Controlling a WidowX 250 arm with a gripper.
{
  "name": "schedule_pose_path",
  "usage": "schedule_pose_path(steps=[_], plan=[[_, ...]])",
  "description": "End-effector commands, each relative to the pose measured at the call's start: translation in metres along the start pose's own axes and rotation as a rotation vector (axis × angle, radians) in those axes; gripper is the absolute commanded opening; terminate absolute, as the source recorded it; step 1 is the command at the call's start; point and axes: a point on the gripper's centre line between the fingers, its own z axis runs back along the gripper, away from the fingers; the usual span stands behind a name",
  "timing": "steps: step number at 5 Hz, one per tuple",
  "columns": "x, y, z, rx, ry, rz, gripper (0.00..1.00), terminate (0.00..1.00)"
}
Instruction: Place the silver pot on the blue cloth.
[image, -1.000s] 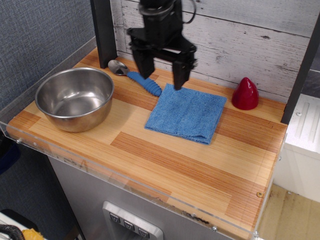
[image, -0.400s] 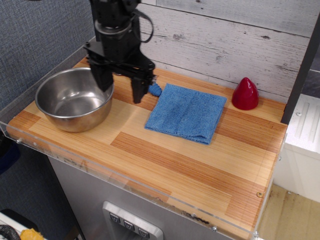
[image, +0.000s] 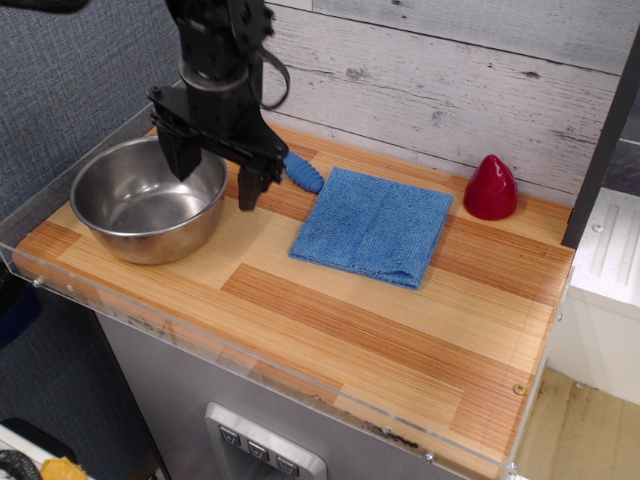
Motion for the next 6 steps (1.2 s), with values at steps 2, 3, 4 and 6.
schedule_pose_path(steps=[2,3,4,6], plan=[[-0.015,0.004,-0.013,0.076,0.048,-0.019,1.0,0.0],[-0.021,0.011,-0.018,0.07,0.059,0.056,1.0,0.0],[-0.023,0.011,-0.029,0.029,0.075,0.108,1.0,0.0],[-0.03,0.02,-0.035,0.04,0.093,0.16,0.0,0.0]])
